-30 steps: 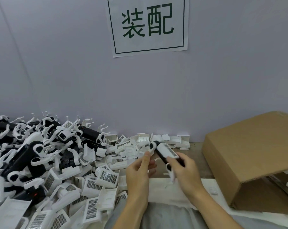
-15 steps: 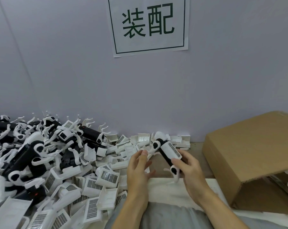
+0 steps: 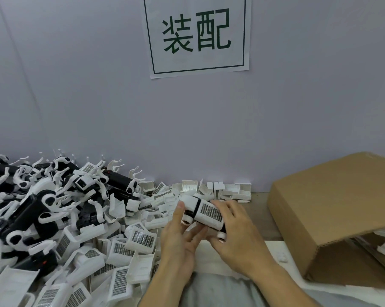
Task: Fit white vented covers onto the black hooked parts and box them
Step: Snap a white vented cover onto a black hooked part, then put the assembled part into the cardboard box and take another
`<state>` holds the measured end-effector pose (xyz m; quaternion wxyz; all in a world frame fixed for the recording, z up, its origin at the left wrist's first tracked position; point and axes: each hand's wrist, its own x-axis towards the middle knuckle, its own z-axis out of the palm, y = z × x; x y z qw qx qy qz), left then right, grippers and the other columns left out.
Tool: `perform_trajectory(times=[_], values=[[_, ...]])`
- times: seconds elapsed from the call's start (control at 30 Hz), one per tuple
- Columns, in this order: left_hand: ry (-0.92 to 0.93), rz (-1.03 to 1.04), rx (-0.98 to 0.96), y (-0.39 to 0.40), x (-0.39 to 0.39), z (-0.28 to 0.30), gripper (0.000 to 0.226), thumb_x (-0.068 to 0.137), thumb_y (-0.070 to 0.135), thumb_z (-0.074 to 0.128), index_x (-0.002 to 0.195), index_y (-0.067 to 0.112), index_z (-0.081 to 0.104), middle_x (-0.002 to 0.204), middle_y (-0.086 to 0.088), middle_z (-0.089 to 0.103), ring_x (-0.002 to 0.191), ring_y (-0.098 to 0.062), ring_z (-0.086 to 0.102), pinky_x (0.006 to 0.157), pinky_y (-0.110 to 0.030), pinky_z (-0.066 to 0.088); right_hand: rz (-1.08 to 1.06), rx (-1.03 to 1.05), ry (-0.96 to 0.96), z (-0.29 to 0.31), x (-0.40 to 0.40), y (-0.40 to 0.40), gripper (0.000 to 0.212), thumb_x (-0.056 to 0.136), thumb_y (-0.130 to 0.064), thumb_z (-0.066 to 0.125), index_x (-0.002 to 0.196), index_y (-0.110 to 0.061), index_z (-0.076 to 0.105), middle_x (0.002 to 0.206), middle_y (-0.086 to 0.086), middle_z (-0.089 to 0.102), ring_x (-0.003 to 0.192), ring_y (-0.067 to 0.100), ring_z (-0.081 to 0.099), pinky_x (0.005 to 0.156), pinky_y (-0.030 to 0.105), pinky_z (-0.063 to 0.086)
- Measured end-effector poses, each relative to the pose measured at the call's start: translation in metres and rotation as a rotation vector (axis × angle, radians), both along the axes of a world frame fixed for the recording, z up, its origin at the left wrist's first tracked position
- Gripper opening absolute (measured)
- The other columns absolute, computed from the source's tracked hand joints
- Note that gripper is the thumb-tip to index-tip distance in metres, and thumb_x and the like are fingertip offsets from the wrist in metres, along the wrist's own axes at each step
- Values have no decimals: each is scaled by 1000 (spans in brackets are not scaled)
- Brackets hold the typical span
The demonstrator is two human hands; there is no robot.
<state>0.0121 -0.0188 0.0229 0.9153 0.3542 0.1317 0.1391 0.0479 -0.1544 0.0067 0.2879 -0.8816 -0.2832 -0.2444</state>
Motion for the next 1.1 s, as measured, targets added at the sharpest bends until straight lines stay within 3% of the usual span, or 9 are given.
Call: perform_trajectory(times=[0.1, 0.3, 0.4, 0.63, 0.77, 0.83, 0.93, 1.0, 1.1], values=[[-30, 17, 51, -1, 2, -2, 53, 67, 36, 76, 105, 1, 65, 84, -15, 75, 68, -28, 76, 53, -31, 60, -40, 25, 53, -3, 0, 2, 65, 88, -37, 67, 142, -35, 32, 130, -15, 49, 119, 7, 49, 95, 23, 46], [-10, -71, 252, -3, 5, -7, 62, 74, 57, 63, 111, 7, 61, 102, -13, 77, 88, -28, 76, 73, -38, 55, -105, 686, 491, 4, 5, -15, 11, 90, -27, 69, 94, -19, 64, 78, -6, 67, 68, 9, 61, 55, 14, 44], [25, -83, 297, -3, 6, -11, 48, 83, 54, 60, 105, 12, 64, 96, -8, 78, 80, -20, 76, 70, -37, 52, -127, 908, 581, 22, 14, -36, 24, 94, -31, 65, 81, -11, 69, 68, -1, 69, 67, 15, 64, 62, 28, 48], [59, -83, 248, -3, 7, -10, 19, 96, 28, 55, 99, 11, 64, 84, -8, 75, 68, -21, 67, 62, -34, 48, -301, 1521, 259, 112, 47, -131, 20, 100, -24, 56, 82, -15, 53, 97, 11, 65, 85, 21, 65, 91, 48, 54], [67, -82, 218, -4, 4, -7, 18, 95, 24, 54, 99, 10, 65, 85, -11, 74, 62, -20, 66, 58, -33, 47, -370, 1725, 143, 146, 64, -195, 30, 101, -23, 42, 127, -17, 57, 140, 12, 58, 94, 15, 65, 72, 24, 54], [73, -77, 214, -4, 4, -7, 19, 95, 22, 53, 100, 8, 65, 85, -12, 74, 61, -21, 64, 57, -32, 47, -340, 1708, 202, 145, 65, -197, 40, 101, -21, 37, 136, -16, 54, 143, 14, 53, 83, 13, 61, 65, 26, 47], [91, -75, 225, -6, 3, -6, 17, 96, 20, 52, 101, 8, 64, 83, -12, 74, 59, -21, 63, 56, -31, 47, -267, 1523, 318, 127, 57, -159, 31, 102, -11, 32, 124, -18, 52, 111, 7, 63, 91, 17, 62, 102, 36, 48], [103, -57, 243, -6, 4, -7, 15, 97, 16, 51, 101, 7, 63, 78, -10, 73, 54, -20, 62, 53, -29, 48, -222, 1315, 366, 113, 44, -117, 21, 102, -6, 36, 109, -15, 54, 84, -1, 64, 75, 11, 63, 88, 33, 52], [137, -49, 308, -7, 6, -11, 19, 98, 3, 43, 100, 6, 62, 70, -8, 71, 52, -19, 59, 50, -27, 47, -101, 766, 508, 93, 32, -37, 21, 100, -7, 48, 108, -14, 66, 85, -5, 71, 73, 9, 67, 68, 21, 48]])
